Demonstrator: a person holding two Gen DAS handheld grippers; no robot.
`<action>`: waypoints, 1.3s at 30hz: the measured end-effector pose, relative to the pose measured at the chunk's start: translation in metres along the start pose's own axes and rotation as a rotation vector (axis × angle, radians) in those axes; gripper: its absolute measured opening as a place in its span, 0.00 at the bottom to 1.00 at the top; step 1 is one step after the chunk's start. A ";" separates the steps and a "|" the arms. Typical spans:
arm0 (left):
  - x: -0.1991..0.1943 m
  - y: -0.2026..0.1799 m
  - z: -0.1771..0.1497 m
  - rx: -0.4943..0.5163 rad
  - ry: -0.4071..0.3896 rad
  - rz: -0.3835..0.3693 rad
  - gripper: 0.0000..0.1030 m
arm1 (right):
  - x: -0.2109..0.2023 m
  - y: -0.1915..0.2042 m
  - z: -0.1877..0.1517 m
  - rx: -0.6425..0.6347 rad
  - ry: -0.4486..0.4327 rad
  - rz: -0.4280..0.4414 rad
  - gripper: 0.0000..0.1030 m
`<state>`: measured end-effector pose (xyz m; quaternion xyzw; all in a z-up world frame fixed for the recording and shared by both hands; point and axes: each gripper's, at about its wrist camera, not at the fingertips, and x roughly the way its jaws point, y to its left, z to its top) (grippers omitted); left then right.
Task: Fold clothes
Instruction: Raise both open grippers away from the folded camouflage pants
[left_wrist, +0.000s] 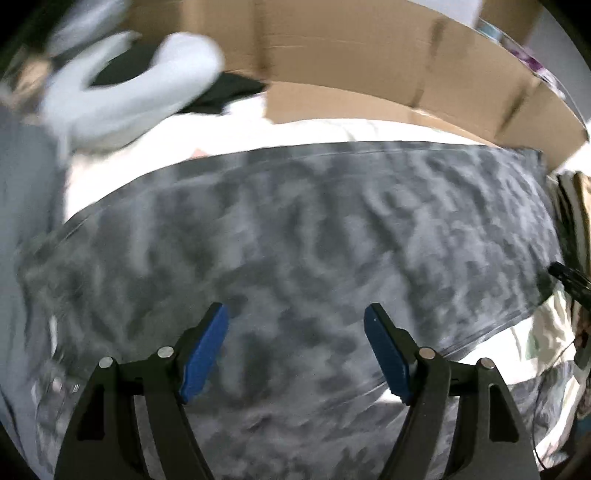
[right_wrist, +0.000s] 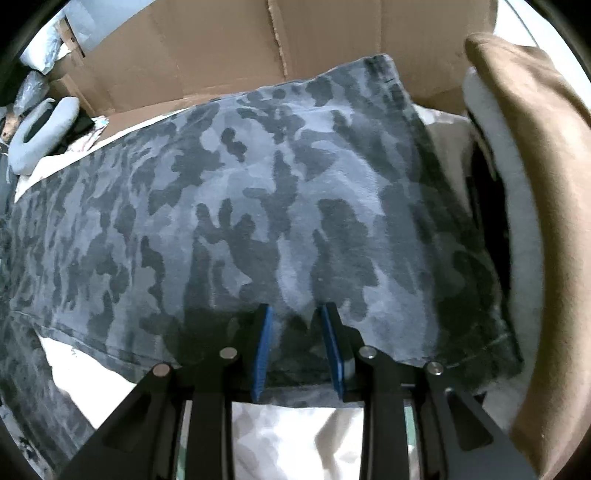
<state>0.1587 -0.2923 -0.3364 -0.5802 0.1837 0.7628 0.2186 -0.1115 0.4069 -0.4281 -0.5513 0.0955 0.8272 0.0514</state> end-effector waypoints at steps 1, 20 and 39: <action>0.003 0.002 -0.003 -0.013 0.003 -0.002 0.74 | -0.001 0.000 0.000 0.007 -0.005 -0.001 0.25; -0.075 0.128 -0.069 -0.311 -0.017 0.106 0.74 | -0.141 0.050 0.033 -0.125 -0.062 0.148 0.25; -0.216 0.149 -0.125 -0.442 -0.098 0.114 0.74 | -0.401 -0.004 0.135 -0.091 -0.314 0.109 0.25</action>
